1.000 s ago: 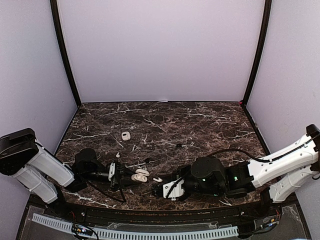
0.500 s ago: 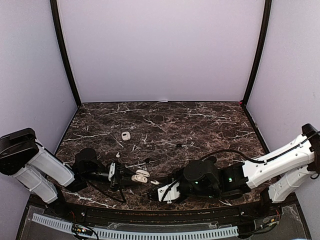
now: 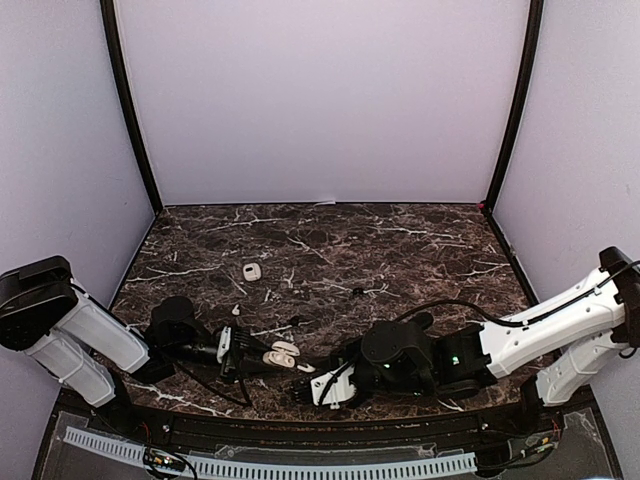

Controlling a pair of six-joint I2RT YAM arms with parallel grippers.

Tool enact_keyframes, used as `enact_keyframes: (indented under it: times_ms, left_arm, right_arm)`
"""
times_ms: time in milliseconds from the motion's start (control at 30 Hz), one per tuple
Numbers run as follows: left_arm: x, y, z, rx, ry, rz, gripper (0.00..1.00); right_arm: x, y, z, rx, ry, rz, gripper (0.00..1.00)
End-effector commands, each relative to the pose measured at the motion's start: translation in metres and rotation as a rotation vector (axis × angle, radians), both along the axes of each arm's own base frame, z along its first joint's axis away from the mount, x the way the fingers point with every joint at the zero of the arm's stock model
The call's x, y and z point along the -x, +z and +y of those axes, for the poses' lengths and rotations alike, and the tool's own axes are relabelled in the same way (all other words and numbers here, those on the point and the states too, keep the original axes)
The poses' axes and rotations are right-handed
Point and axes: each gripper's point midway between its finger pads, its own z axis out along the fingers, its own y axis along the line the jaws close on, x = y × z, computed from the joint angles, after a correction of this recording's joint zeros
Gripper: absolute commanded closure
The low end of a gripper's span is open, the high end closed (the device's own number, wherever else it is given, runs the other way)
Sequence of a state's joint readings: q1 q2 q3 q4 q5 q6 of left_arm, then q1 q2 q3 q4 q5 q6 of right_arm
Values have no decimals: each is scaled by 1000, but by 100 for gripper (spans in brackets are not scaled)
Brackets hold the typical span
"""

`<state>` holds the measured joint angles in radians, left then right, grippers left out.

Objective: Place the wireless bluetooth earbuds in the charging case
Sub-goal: Insert the left earbud into the left side groove of the charging case.

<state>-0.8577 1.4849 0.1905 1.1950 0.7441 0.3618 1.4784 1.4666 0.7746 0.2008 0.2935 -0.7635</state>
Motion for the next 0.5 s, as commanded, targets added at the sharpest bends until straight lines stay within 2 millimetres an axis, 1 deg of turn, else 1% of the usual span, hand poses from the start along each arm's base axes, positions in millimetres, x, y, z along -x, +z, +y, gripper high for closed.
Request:
enact_keyframes:
  times_ms: [0, 67, 167, 233, 333, 467]
  left_arm:
    - [2, 5, -1, 14, -12, -49, 89]
    - [0, 4, 0, 11, 3, -64, 89]
    - [-3, 4, 2, 10, 24, -96, 89]
    - [-7, 6, 4, 15, 59, -124, 89]
    - [-12, 9, 7, 17, 104, -164, 89]
    - [-12, 10, 7, 20, 104, -169, 89]
  right_arm:
    - [17, 29, 21, -115, 30, 129, 98]
    - [17, 36, 27, -152, 0, 192, 99]
    - [8, 45, 34, -208, -102, 286, 100]
    - [7, 48, 38, -219, -155, 370, 100]
    - [13, 44, 42, -208, -196, 493, 100]
    - [17, 31, 42, -174, -205, 531, 100]
